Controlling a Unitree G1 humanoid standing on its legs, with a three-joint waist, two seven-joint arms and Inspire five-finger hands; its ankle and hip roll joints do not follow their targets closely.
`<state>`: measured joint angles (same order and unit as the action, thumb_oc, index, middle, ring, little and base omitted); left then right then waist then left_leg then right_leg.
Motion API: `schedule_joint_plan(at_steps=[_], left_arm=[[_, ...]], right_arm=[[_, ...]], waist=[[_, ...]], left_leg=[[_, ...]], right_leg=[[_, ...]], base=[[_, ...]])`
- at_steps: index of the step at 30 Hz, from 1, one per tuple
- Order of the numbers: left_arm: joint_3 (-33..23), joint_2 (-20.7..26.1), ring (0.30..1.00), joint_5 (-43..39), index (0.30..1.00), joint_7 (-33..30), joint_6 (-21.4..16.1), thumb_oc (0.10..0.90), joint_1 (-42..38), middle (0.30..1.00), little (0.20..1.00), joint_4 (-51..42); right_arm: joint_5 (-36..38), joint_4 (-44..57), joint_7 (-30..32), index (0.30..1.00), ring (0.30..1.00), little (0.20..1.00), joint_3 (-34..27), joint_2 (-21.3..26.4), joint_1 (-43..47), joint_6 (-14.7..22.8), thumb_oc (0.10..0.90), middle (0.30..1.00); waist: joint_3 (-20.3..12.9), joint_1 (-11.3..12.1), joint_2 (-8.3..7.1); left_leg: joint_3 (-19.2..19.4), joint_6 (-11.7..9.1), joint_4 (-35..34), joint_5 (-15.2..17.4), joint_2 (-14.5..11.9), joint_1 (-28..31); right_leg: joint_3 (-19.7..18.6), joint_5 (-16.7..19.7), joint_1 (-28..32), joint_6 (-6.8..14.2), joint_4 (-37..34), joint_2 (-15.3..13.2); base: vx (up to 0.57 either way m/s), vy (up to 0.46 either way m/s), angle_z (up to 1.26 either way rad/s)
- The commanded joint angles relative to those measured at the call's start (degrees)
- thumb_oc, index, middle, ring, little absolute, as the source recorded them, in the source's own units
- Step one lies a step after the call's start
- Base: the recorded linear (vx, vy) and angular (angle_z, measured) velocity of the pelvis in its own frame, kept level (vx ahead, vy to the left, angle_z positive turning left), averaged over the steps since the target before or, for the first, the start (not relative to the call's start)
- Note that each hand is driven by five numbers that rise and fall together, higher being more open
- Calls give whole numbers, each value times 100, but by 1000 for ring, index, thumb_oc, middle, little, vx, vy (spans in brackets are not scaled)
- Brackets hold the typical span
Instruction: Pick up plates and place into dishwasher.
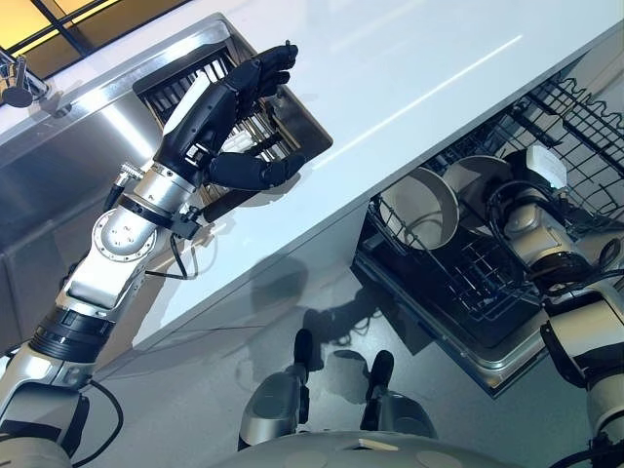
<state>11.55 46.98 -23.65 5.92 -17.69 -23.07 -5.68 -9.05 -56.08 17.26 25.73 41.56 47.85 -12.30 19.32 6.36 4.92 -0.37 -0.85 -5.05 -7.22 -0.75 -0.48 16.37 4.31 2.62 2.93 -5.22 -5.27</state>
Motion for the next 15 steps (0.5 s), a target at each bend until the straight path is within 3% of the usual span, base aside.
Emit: schedule_joint_plan(at_steps=[1, 15], left_arm=[[-175, -170, 900, -357, 900, -151, -643, 800, -574, 900, 900, -220], [-267, -166, 900, -413, 900, 6, -540, 800, -362, 900, 900, -237]], right_arm=[[0, 354, 281, 900, 900, 900, 458, 179, 835, 428, 800, 900], [-150, 1159, 59, 900, 900, 900, 176, 625, 299, 174, 800, 900]], waist=[[-186, 102, -81], [-420, -133, -305]], left_leg=[[2, 48, 302, 530, 234, 100], [197, 72, 344, 684, 186, 409]], right_leg=[[18, -527, -197, 17, 1134, -63], [-251, -542, 42, 57, 1097, 20]], base=[[41, 4, 1], [48, 7, -4]])
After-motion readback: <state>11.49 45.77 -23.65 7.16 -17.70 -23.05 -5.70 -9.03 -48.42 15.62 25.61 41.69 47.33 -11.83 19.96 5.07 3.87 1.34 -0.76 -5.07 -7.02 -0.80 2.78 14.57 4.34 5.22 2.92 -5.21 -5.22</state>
